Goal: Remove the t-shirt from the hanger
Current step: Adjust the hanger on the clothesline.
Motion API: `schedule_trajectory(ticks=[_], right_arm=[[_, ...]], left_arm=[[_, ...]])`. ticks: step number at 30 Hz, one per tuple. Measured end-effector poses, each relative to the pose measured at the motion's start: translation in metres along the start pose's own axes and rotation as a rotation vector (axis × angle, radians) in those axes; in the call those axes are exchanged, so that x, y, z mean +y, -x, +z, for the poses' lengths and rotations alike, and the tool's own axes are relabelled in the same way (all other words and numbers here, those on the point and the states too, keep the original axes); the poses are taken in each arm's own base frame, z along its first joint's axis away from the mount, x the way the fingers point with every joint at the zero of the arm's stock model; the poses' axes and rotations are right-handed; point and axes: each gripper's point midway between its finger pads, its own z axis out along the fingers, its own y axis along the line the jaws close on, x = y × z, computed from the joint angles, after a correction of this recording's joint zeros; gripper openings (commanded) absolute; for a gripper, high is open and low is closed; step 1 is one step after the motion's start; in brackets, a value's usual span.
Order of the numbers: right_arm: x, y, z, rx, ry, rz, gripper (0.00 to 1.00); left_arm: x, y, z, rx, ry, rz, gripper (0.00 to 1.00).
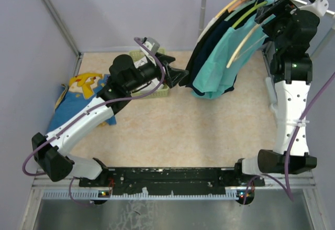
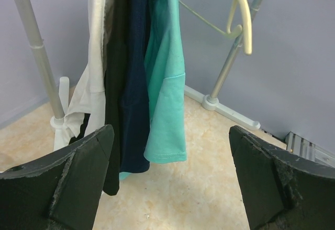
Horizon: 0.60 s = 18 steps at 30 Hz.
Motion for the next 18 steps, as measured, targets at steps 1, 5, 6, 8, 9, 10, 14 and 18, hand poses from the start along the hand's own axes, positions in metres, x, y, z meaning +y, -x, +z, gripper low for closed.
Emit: schedule_trajectory(ticks=[1, 5, 6, 8, 9, 10, 14, 18], right_arm=[[0.000, -0.002, 0.002, 0.010, 0.000, -0.001, 0.71], [-0.004, -0.014, 0.005, 0.055, -0.008, -0.002, 0.71], [-0.004, -0.016, 0.005, 0.063, -0.009, 0.000, 0.71], [-0.005, -0.019, 0.005, 0.075, -0.011, 0.005, 0.70], [-0.005, -0.019, 0.005, 0.077, -0.010, 0.007, 0.69], [-0.005, -0.020, 0.005, 0.079, -0.010, 0.009, 0.69], [-0.011, -0.032, 0.007, 0.105, -0.022, 0.015, 0.68], [-0.021, -0.049, 0.011, 0.144, -0.047, 0.020, 0.62]], left_arm=[[0.000, 0.000, 0.000, 0.000, 0.000, 0.001, 0.97], [0.000, 0.000, 0.000, 0.000, 0.000, 0.008, 0.97], [0.000, 0.000, 0.000, 0.000, 0.000, 0.008, 0.97], [0.000, 0.001, -0.001, -0.002, 0.001, 0.009, 0.97], [0.000, 0.002, -0.001, -0.004, 0.003, 0.009, 0.97], [0.000, 0.002, -0.002, -0.005, 0.005, 0.009, 0.97], [0.000, 0.003, -0.004, -0.009, 0.008, 0.011, 0.97], [0.001, 0.002, -0.005, -0.007, 0.014, 0.012, 0.97]])
